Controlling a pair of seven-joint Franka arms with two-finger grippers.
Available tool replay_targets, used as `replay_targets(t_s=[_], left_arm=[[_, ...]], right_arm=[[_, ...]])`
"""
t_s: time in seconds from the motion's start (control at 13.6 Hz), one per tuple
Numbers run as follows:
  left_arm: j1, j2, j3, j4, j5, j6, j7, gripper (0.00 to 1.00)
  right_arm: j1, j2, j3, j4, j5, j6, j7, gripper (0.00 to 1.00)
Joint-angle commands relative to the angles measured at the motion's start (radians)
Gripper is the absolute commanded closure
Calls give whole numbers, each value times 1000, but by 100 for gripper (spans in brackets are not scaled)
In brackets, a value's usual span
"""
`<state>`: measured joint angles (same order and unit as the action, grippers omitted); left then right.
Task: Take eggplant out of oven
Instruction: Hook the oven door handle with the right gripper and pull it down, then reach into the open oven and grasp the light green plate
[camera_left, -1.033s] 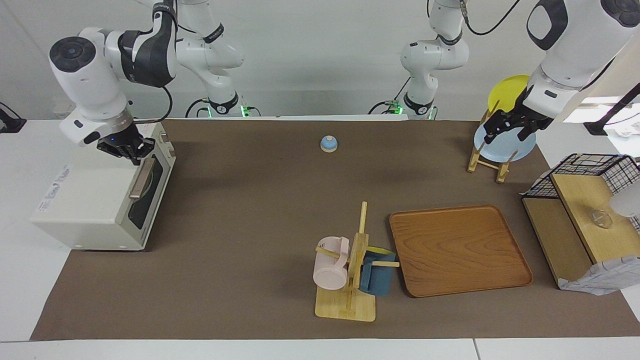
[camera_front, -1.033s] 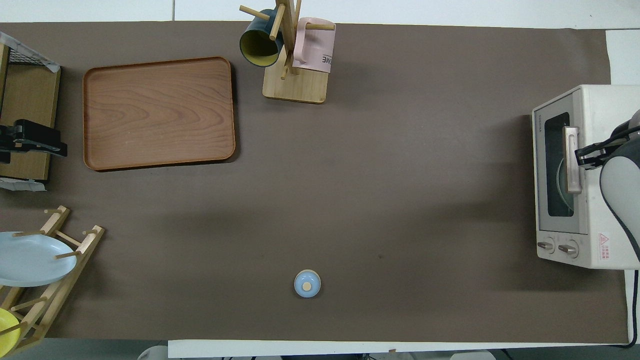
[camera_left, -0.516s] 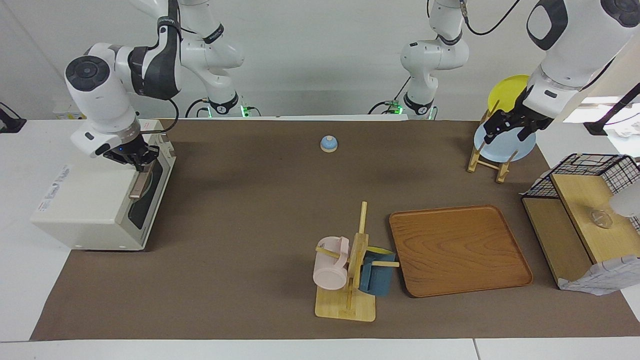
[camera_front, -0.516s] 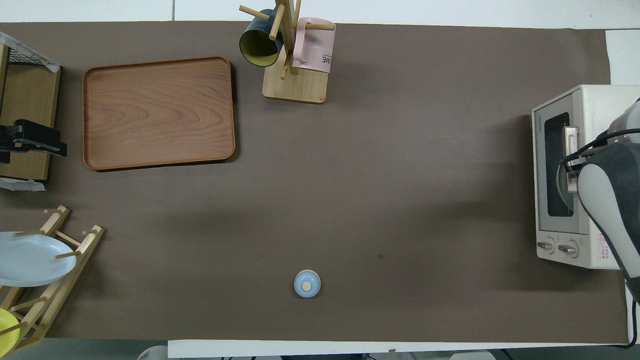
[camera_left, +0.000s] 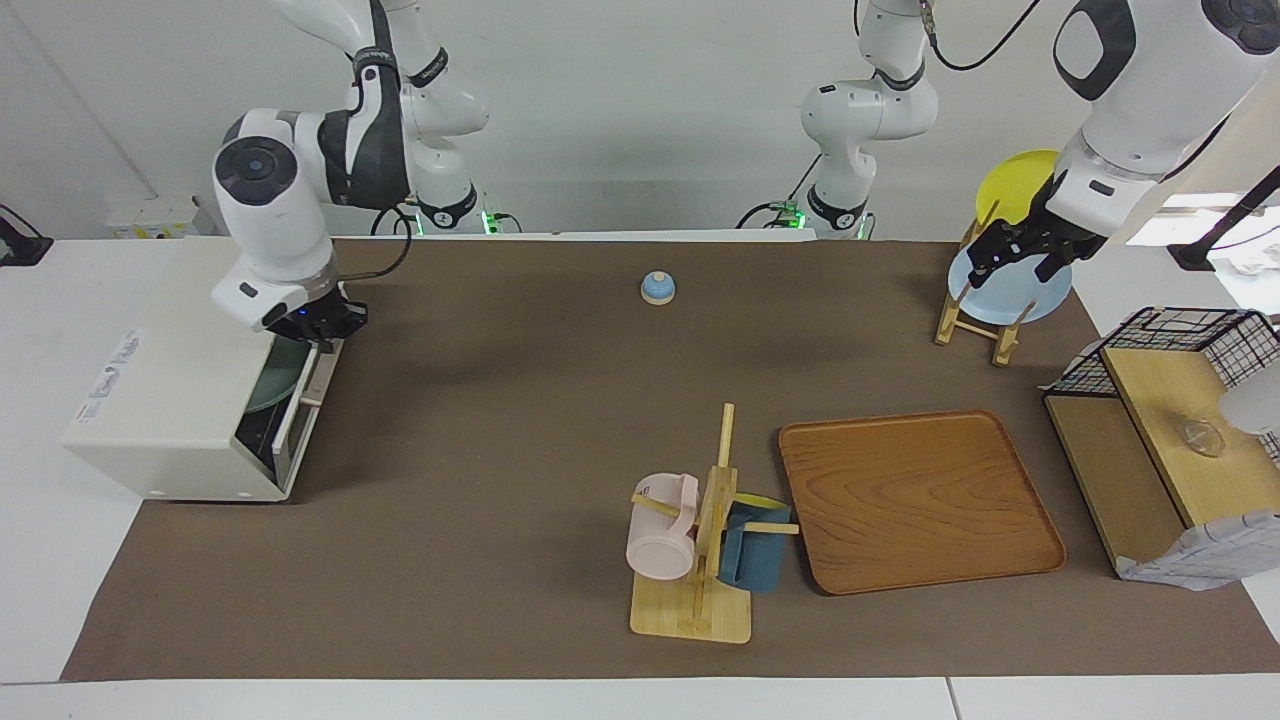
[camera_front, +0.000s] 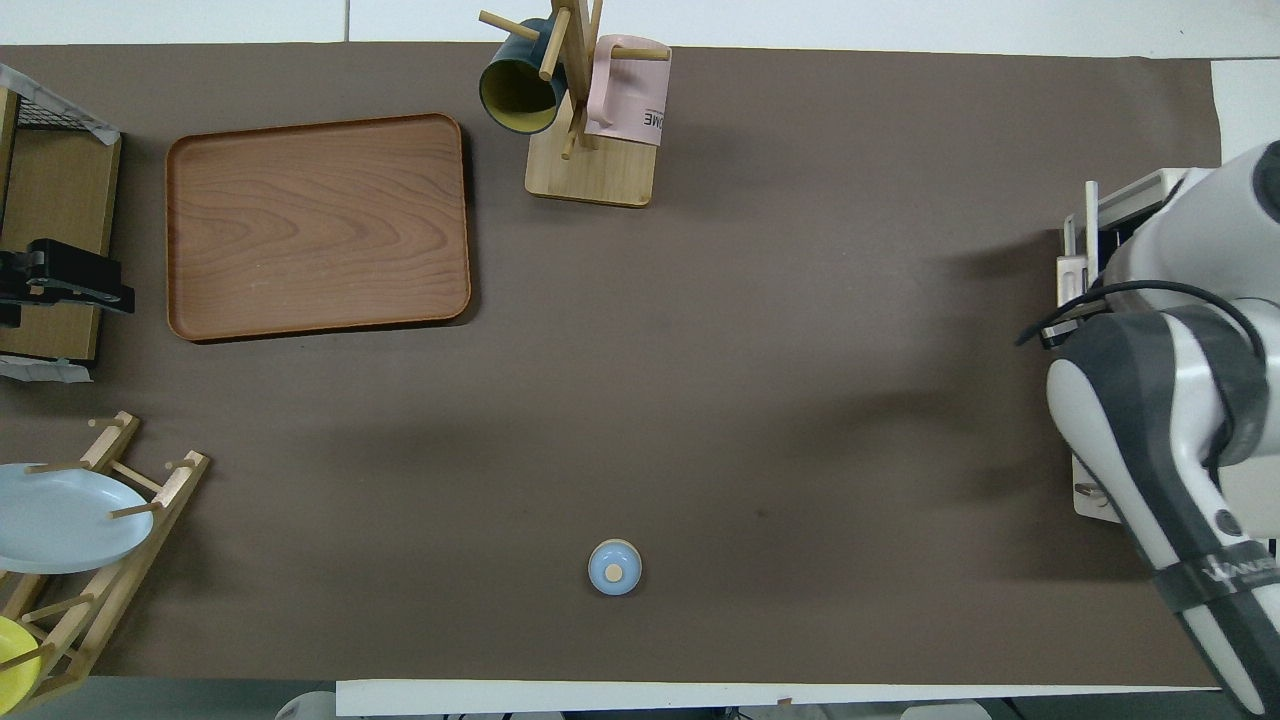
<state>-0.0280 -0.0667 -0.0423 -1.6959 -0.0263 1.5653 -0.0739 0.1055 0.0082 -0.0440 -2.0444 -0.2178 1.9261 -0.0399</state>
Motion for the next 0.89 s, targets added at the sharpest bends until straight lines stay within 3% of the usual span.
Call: replay_targets(t_s=[0.0, 0.15, 0.37, 0.44, 0.52, 0.66, 0.74, 0.81], left_arm=[[14, -5, -8, 5, -14, -8, 13, 0], [14, -5, -8, 5, -14, -8, 14, 0], [14, -5, -8, 5, -14, -8, 14, 0], [14, -7, -8, 5, -14, -10, 14, 0], [14, -5, -8, 5, -14, -8, 14, 0], [14, -5, -8, 5, -14, -8, 14, 0], [14, -7, -8, 5, -14, -10, 14, 0], [14, -7, -8, 5, -14, -8, 14, 0]], right_arm=[[-17, 142, -11, -10, -20, 192, 23, 100], [-13, 206, -10, -10, -18, 256, 66, 100], [13, 239, -10, -10, 18, 296, 116, 100], [26, 242, -8, -8, 68, 316, 127, 93], [69, 243, -10, 7, 143, 312, 143, 76], [86, 217, -14, 33, 150, 298, 152, 53], [60, 167, -14, 35, 149, 263, 150, 39], [39, 126, -16, 36, 150, 217, 149, 39]])
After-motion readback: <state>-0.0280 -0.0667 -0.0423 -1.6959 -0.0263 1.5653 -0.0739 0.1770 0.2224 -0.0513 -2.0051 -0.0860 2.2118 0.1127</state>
